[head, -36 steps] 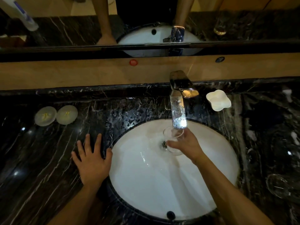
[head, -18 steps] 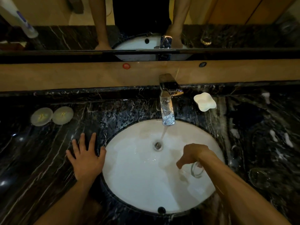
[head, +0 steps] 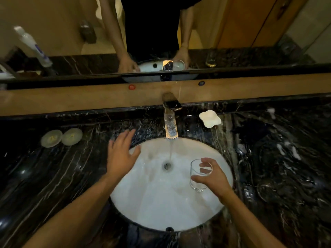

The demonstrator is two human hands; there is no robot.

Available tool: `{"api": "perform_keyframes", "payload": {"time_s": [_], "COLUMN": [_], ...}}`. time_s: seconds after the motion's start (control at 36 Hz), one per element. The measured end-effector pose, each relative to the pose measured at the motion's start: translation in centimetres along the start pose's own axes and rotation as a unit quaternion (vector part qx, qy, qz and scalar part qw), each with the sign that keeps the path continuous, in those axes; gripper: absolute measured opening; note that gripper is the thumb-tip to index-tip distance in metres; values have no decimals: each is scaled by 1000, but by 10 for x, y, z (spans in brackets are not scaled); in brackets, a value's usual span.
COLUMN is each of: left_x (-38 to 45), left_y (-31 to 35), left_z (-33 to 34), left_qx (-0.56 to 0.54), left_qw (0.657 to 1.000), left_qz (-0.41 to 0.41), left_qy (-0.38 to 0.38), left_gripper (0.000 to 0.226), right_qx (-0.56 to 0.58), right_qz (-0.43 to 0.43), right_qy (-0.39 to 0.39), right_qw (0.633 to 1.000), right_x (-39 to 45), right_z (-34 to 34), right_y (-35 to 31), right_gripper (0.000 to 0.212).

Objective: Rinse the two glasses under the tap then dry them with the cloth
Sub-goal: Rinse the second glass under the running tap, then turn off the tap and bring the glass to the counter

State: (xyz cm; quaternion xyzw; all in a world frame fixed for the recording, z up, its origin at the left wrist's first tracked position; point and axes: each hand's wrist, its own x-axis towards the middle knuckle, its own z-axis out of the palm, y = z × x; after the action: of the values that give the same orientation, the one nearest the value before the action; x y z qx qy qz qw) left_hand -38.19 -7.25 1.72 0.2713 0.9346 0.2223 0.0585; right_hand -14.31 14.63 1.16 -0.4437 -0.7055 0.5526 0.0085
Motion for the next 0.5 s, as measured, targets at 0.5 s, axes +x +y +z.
{"api": "perform_keyframes", "payload": {"time_s": [0.5], "left_x": [59], "left_y": [129], "left_z": [-24], "left_qx": [62], "left_qw": [973], "left_qz": [218], "left_qy": [-37], "left_gripper": [75], "right_qx": [47], "right_qz": [-85], "right_qy": [41], "right_qw": [994], "right_x": [-48], "right_z": [-24], "right_y": [32], "right_gripper": [82]}}
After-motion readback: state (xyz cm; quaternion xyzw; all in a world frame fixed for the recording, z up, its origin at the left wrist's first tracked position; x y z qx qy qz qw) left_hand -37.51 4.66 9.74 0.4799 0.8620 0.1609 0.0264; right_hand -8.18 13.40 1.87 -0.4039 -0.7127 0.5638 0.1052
